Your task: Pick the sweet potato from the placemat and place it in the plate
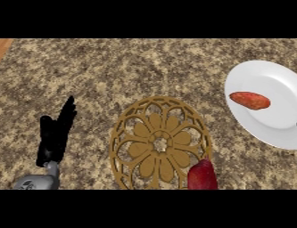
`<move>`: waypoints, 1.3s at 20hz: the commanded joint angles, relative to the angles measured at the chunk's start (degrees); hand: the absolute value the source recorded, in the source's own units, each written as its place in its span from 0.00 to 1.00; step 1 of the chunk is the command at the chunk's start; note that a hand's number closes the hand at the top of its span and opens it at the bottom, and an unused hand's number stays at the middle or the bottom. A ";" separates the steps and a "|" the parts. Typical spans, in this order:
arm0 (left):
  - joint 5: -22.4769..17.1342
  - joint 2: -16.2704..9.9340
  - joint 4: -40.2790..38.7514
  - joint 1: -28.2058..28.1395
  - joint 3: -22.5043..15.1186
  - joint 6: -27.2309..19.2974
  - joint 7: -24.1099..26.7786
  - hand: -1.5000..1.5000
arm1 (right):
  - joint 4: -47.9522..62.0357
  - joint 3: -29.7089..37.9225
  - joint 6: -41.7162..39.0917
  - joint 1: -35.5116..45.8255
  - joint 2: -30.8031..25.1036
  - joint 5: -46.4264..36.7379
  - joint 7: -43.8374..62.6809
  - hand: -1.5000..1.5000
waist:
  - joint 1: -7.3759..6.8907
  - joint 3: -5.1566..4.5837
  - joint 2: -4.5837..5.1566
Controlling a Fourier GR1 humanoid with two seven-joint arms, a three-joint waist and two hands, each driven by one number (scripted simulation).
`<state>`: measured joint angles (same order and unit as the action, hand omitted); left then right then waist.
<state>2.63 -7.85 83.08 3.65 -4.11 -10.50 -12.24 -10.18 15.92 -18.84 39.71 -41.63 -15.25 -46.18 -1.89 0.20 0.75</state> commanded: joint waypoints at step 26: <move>-0.26 -0.26 -0.38 2.27 1.43 1.83 -1.06 0.50 | 3.95 4.64 2.86 -3.31 -6.96 2.14 -2.22 0.00 | -0.82 0.22 0.52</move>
<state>2.28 -8.19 83.47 4.87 -3.09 -8.51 -13.03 -6.25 20.64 -15.75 36.53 -48.44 -12.83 -48.11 -2.92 0.46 1.35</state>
